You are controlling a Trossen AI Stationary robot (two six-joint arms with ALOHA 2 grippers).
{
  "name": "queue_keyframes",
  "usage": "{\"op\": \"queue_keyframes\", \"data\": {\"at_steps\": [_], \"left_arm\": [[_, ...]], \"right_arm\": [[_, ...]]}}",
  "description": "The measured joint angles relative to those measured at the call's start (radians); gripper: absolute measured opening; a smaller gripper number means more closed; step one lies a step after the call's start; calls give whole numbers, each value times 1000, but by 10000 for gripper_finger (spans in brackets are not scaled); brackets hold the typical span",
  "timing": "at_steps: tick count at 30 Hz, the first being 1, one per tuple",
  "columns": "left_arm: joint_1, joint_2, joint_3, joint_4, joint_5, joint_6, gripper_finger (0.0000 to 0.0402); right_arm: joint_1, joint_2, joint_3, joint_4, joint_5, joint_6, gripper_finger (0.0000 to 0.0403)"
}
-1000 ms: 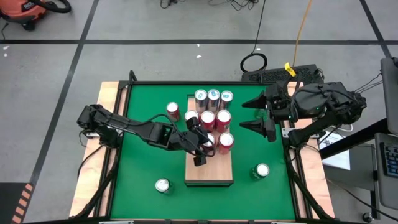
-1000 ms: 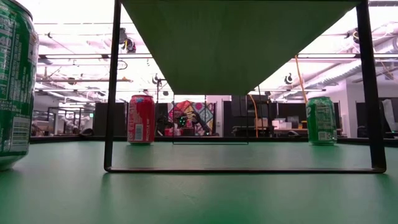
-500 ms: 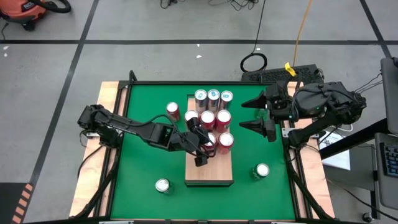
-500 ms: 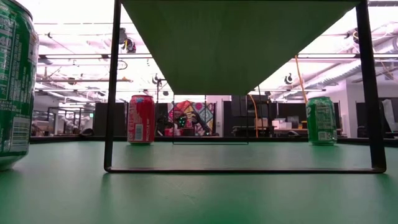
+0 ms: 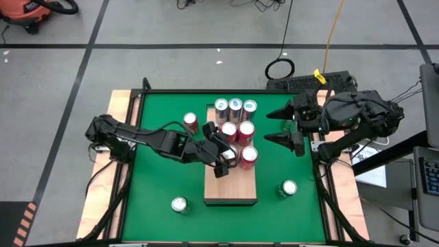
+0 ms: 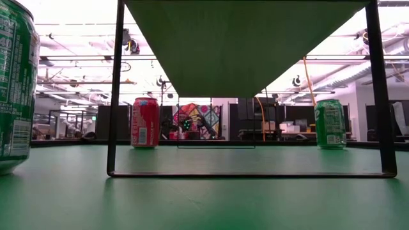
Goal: Place canned beverage on shelf
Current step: Put the orange soda can on the shelf aligned with the other orange soda can
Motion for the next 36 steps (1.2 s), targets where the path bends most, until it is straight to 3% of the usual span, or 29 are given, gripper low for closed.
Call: {"op": "queue_keyframes", "data": {"at_steps": [5, 13, 18, 29, 36], "left_arm": [[-21, -43, 69, -75, -4, -40, 373], [-62, -160, 97, -292, -3, -262, 372], [-77, -166, 65, -452, 79, -290, 351], [-75, -167, -140, -297, 163, -343, 263], [-83, -167, -160, -282, 186, -351, 239]], "right_arm": [[0, 0, 0, 0, 0, 4, 377], [0, 0, 0, 0, 0, 8, 377], [0, 0, 0, 0, 0, 8, 377], [0, 0, 0, 0, -1, 9, 377], [0, 0, 0, -5, -1, 30, 377]]}}
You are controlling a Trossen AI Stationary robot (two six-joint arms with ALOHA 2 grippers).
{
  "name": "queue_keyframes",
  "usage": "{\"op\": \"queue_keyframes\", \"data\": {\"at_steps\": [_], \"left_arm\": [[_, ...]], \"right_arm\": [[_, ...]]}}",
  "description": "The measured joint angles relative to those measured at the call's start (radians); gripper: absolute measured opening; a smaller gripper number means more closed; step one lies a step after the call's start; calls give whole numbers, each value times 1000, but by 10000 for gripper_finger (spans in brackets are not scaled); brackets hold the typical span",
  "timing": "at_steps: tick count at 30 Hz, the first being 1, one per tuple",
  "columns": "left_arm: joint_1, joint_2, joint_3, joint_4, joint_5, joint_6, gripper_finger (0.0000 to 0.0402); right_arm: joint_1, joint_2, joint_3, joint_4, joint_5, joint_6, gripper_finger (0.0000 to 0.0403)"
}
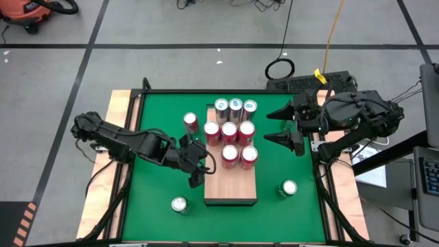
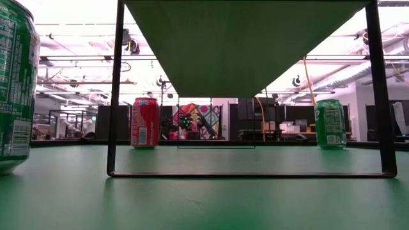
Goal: Place canned beverage on shelf
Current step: Put the orange soda can on the shelf aligned with the other orange soda can
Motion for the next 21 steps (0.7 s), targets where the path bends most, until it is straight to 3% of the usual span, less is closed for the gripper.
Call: {"op": "queue_keyframes", "data": {"at_steps": [9, 21], "left_arm": [[-14, -1, 0, 3, -31, 22, 232], [9, 4, 0, 162, -95, 149, 232]], "right_arm": [[0, 0, 0, 1, 2, -1, 377], [0, 0, 0, 6, 6, 0, 377]]}}
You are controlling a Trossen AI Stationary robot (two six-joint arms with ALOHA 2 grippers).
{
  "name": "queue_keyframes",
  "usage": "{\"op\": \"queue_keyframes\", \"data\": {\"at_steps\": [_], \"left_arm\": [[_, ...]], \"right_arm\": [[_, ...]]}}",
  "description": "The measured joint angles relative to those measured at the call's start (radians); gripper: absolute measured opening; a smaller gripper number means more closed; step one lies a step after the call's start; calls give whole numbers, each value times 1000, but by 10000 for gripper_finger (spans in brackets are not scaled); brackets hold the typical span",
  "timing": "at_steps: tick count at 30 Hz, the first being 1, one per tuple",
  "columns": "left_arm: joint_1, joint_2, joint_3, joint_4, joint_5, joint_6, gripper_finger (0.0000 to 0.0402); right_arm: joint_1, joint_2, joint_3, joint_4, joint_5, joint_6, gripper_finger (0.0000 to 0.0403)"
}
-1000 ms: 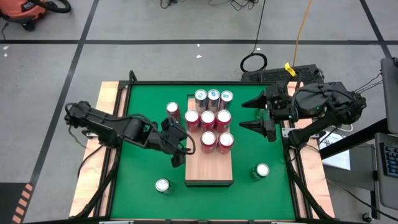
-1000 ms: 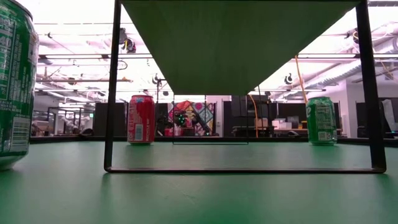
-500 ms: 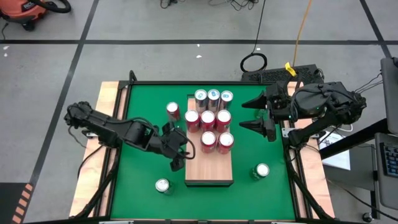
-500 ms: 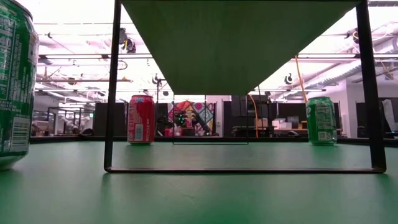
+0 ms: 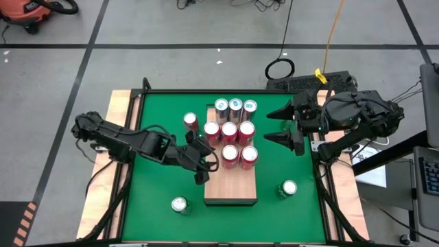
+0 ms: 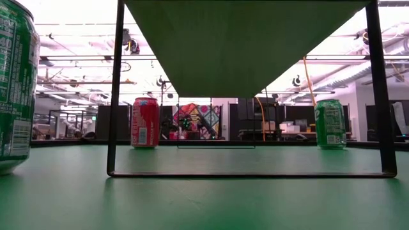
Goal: Place canned beverage on shelf
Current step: Put the orange soda can on the shelf aligned with the other orange soda can
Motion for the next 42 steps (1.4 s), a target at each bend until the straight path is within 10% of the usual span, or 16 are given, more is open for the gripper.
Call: {"op": "queue_keyframes", "data": {"at_steps": [22, 42], "left_arm": [[4, 61, 0, 50, 23, 116, 116], [21, 61, 0, 64, 44, 254, 104]], "right_arm": [[0, 0, 0, 0, 3, 1, 377], [0, 0, 0, 0, 27, -1, 377]]}}
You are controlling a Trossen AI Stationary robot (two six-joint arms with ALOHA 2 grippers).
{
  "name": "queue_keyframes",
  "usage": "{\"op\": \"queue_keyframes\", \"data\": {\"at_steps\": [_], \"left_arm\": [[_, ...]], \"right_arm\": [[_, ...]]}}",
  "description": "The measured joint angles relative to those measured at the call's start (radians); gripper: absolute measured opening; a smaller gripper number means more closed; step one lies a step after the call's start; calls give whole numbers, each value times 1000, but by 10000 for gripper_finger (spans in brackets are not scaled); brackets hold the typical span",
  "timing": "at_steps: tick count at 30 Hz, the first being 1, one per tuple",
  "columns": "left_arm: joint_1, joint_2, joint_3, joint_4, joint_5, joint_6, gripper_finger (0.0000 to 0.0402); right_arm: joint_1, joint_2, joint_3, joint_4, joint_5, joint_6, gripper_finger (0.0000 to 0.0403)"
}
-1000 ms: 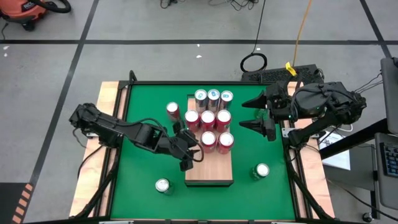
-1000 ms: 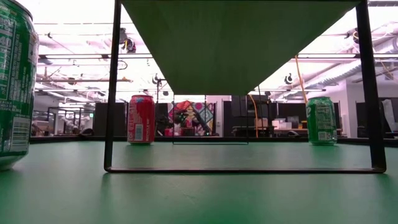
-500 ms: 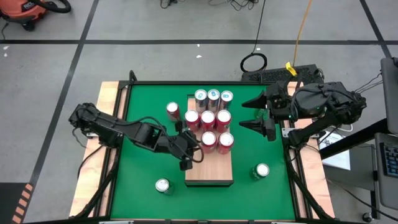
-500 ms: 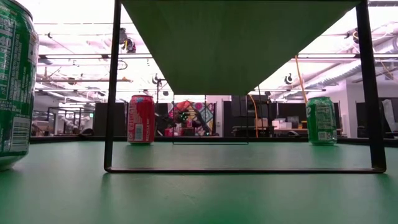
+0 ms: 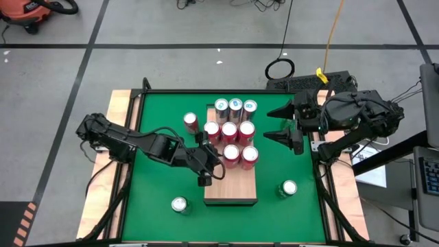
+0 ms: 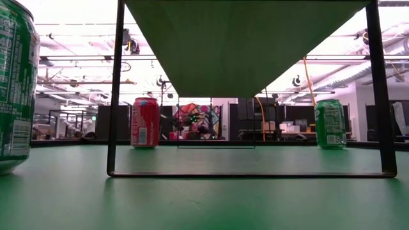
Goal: Place canned beverage on shelf
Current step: Put the orange soda can on the shelf aligned with the other orange soda can, then put the orange soda can on the shelf aligned with the other orange soda cans
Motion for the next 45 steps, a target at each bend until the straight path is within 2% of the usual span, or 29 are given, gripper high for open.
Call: {"op": "queue_keyframes", "data": {"at_steps": [7, 12, 17, 21, 26, 28, 31, 34, 38, 41, 45], "left_arm": [[3, 0, 0, -10, 0, -8, 104], [11, -39, 78, -157, 51, -120, 104], [36, -111, 195, -327, 73, -132, 104], [110, -191, 229, -441, 24, -124, 105], [259, -250, 228, -596, 57, -23, 129], [307, -262, 228, -644, 34, 37, 139], [349, -271, 228, -668, -30, 99, 149], [381, -265, 228, -669, -36, 81, 160], [481, -223, 227, -688, 35, 86, 204], [544, -196, 202, -690, 94, 122, 261], [618, -180, 127, -671, 120, 186, 333]], "right_arm": [[0, 0, 0, 0, 0, 0, 377], [0, 0, 0, -1, 0, 0, 377], [0, 0, 0, -1, 31, -4, 377], [-2, 0, 0, -1, 67, -6, 377], [-2, 0, 0, 0, 73, 0, 377], [-2, 0, 0, 0, 73, 4, 377], [-2, 0, 0, -1, 74, 17, 377], [-2, 0, 0, -1, 97, 16, 377], [-2, 5, 0, -1, 132, 15, 377], [-3, 7, 0, -1, 147, 14, 377], [-3, 10, 0, -1, 180, 16, 377]]}}
